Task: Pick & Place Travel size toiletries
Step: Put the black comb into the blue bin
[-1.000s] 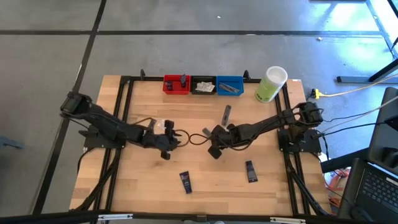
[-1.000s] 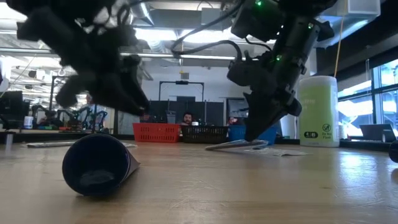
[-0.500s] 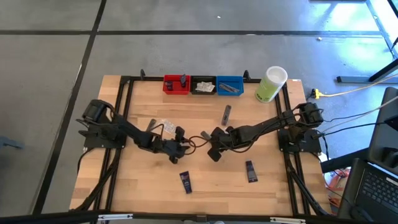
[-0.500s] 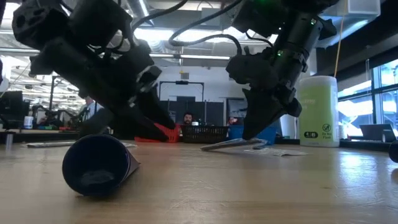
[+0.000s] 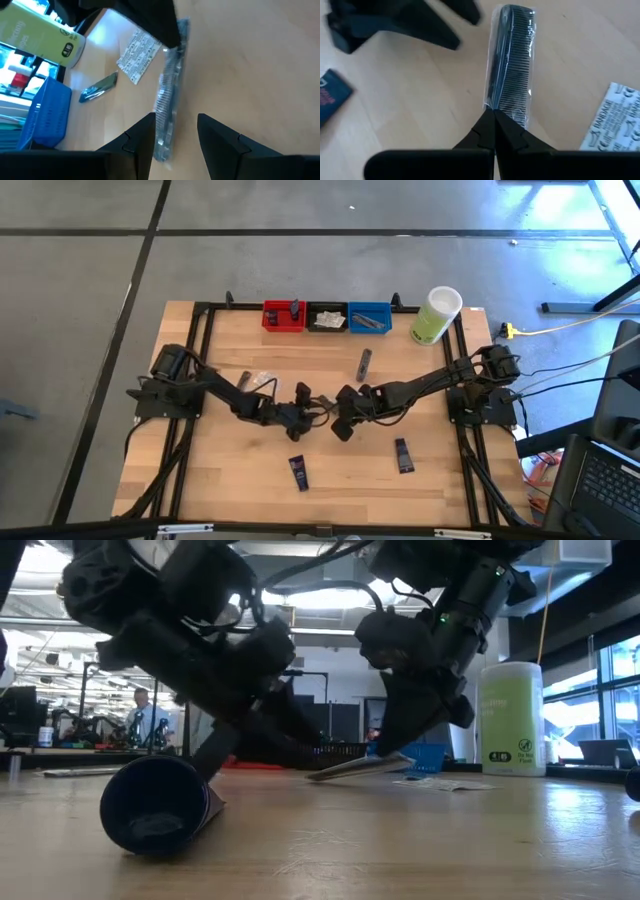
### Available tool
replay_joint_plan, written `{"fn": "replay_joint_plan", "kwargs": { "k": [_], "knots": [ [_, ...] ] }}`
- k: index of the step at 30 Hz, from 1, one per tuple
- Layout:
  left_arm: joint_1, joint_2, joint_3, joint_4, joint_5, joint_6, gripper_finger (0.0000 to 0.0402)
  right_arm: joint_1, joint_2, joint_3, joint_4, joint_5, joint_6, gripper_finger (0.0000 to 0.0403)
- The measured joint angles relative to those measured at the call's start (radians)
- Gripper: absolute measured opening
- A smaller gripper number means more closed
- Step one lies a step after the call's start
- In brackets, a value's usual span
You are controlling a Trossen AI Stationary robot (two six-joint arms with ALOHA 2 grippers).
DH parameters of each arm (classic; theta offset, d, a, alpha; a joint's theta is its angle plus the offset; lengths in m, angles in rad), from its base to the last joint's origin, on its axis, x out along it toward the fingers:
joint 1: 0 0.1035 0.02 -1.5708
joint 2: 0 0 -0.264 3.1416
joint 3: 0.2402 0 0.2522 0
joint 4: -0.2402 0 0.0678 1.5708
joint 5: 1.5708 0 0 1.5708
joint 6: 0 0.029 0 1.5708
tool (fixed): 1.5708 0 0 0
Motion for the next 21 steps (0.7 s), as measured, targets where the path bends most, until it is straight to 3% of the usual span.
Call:
{"fn": "replay_joint_plan", "kwargs": {
  "k": [7,21],
  "knots": [
    [0.023,0.013,0.021,-0.007,0.081,-0.005,0.0143,-0.001,0.0,0.0,0.006,-0.004,-0.003,0.0],
    [0.058,0.06,0.025,0.056,0.097,-0.039,0.0143,-0.014,0.0,0.0,0.059,-0.023,-0.016,0.0]
  ]
}}
